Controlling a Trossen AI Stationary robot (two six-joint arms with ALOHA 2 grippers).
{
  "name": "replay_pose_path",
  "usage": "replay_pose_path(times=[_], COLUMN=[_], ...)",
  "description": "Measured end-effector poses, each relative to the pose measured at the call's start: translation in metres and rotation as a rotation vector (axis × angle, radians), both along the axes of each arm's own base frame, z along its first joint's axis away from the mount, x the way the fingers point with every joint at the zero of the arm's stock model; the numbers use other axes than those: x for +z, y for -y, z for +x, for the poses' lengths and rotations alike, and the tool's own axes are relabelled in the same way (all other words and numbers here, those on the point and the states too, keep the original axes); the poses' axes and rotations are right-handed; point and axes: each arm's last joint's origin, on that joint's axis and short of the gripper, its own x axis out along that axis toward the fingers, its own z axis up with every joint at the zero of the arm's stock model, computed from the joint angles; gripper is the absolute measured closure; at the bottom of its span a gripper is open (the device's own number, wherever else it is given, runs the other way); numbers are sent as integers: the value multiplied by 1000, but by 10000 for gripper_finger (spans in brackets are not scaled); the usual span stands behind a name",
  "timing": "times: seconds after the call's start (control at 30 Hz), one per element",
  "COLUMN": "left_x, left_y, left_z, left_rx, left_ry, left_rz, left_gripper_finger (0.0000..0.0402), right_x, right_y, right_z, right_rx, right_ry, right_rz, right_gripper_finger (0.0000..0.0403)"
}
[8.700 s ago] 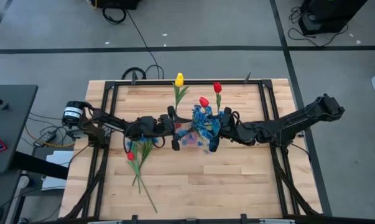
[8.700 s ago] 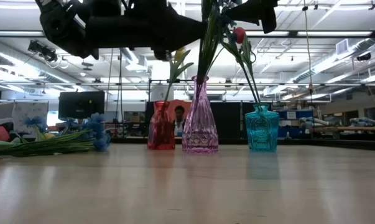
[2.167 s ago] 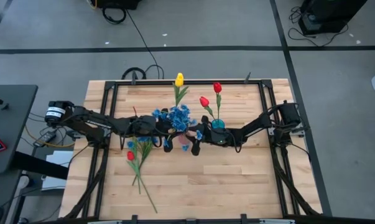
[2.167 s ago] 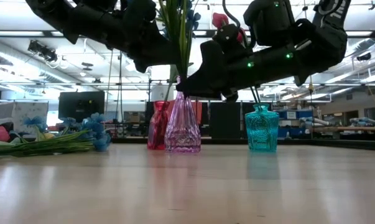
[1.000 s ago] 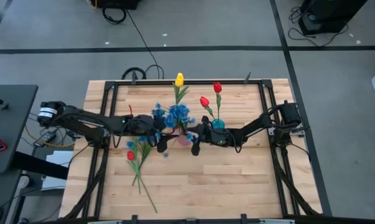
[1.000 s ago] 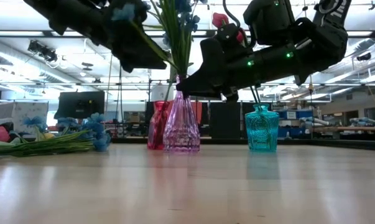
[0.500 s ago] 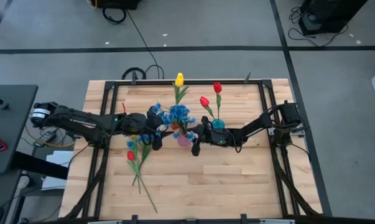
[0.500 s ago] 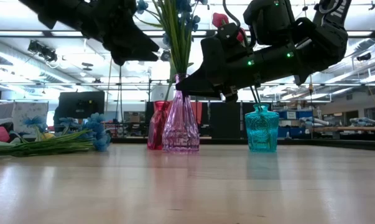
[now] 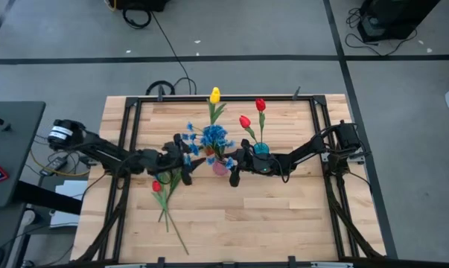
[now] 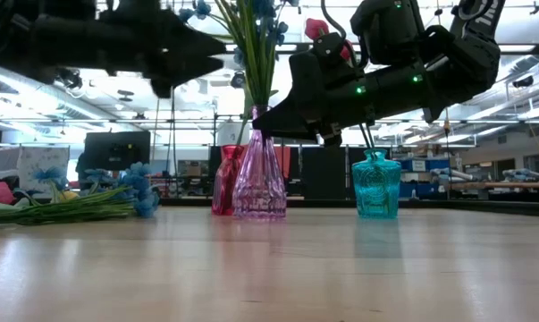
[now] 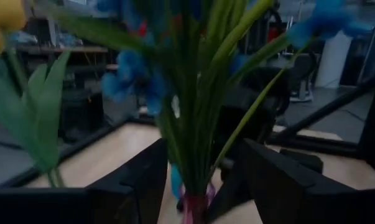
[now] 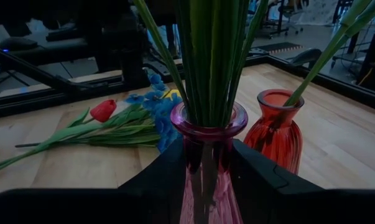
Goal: Sort flowers into vase by color
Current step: Put the blue flowers into the pink transparent vase
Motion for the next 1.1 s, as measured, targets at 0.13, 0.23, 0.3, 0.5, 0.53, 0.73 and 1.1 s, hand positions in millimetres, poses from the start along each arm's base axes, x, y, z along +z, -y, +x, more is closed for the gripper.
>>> replay_pose_path(times=[0.13,0.23,0.3,0.5,0.53,0.73,1.1], left_x=[-1,1,2,13,13,12,9], left_y=[5,6,6,6,6,5,5], left_z=[22,34,37,39,39,40,40], left_rx=[21,84,118,129,129,132,120], left_ry=[-29,-41,-47,-9,-10,-14,-43], left_rz=[50,84,112,126,126,130,127], left_gripper_finger=[209,218,224,249,254,285,344], right_x=[0,0,0,0,0,0,1], right_y=[0,0,0,0,0,0,0], right_z=[0,0,0,0,0,0,0], right_rx=[0,0,0,-1,-1,-3,-7], right_ry=[2,2,2,5,6,8,14], right_rz=[0,-1,-1,0,1,4,19], right_gripper_finger=[280,279,279,279,279,279,279])
